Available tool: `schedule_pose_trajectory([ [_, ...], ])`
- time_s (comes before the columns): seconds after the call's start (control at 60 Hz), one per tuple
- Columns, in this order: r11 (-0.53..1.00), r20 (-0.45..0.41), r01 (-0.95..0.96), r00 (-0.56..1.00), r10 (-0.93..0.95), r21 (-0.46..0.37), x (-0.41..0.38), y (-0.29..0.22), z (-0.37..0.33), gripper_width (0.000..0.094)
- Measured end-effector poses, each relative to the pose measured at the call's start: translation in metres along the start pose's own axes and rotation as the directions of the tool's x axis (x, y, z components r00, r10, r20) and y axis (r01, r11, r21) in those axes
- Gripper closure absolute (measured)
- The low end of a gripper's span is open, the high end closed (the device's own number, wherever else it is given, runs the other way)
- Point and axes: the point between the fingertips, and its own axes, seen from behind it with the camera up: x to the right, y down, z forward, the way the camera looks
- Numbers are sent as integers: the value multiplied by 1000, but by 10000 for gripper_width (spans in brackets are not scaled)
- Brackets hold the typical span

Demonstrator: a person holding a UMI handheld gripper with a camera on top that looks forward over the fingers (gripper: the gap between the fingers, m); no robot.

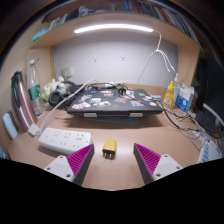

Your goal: Unplug charger

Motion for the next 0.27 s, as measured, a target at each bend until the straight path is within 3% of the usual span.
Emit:
schedule_pose_trajectory([
  [0.133,998,65,-48,997,45,34,9,-2,-43,52],
  [0.267,998,39,-46,998,44,45,47,9,-80,50],
])
